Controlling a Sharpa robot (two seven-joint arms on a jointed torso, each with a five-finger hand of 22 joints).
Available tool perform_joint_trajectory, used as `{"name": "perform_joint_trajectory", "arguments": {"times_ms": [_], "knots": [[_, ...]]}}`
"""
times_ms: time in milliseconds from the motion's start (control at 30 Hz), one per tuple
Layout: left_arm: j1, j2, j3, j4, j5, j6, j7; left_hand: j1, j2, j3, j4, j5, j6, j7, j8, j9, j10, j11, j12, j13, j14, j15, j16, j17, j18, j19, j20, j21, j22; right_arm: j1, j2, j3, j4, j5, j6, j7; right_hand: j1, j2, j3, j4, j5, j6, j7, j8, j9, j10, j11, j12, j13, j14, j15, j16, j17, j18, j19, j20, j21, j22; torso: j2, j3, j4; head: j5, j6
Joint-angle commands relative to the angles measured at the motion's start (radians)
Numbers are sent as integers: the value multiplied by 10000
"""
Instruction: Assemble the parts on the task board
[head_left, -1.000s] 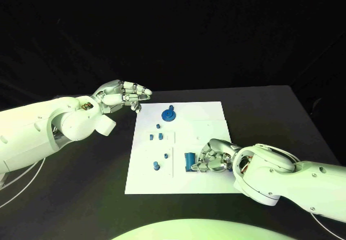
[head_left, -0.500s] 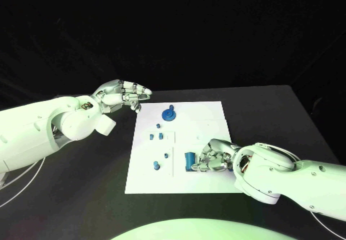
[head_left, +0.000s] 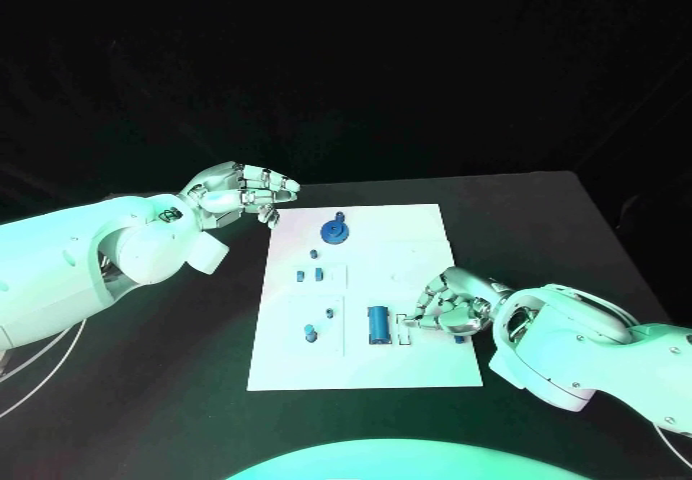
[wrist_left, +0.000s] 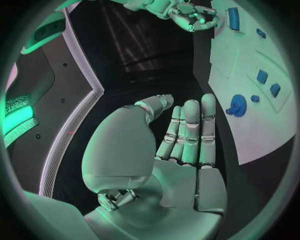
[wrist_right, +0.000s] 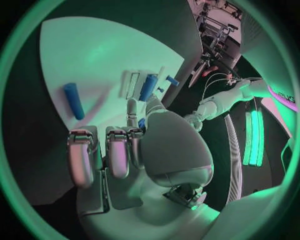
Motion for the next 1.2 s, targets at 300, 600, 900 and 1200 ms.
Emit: {"name": "perform_joint_trajectory", "arguments": {"times_ms": [300,600,900,1200], "knots": [[2,7,3,82,70,17,168,-20,75,78,0,32,-81,53,57,11,-81,18,70,-21,-65,15,58,-23,162,11,74,-37,-15,140,-1306,-14,-113,-357,-184,644,266,-370,172,8,-238,-92,47,-182,-83,1043,142,38,2624,1042,136,33,2633,-142,1045,170,44,2635,1,16,-10,-189,41],[-1,14,-3,94,78,25,198,-20,75,78,0,32,-81,53,57,11,-81,18,70,-21,-65,15,58,-23,162,11,74,-37,-15,-205,-1618,-43,-204,-1292,126,-12,282,-447,229,46,-371,-6,47,-192,-92,1043,149,38,2624,1042,147,33,2633,-142,1045,188,44,2635,-4,16,-4,-305,62],[-5,-6,-10,107,81,31,199,-20,75,78,0,32,-81,53,57,11,-81,18,70,-21,-65,15,58,-23,162,11,74,-37,-15,-533,-1373,-53,-307,-1583,223,-366,40,-528,312,78,-610,189,1,-163,-87,1043,113,38,2624,1042,123,33,2633,-142,1045,184,44,2635,7,12,5,-294,42],[-5,-29,-12,111,81,54,182,-20,75,78,0,32,-81,53,57,11,-81,18,70,-21,-65,15,58,-23,162,11,74,-37,-15,-675,-1074,-61,-468,-1826,532,-650,-96,-663,387,72,-744,308,-43,-125,-69,1043,79,38,2624,1042,98,33,2633,-142,1045,168,44,2635,2,5,1,-274,8]]}}
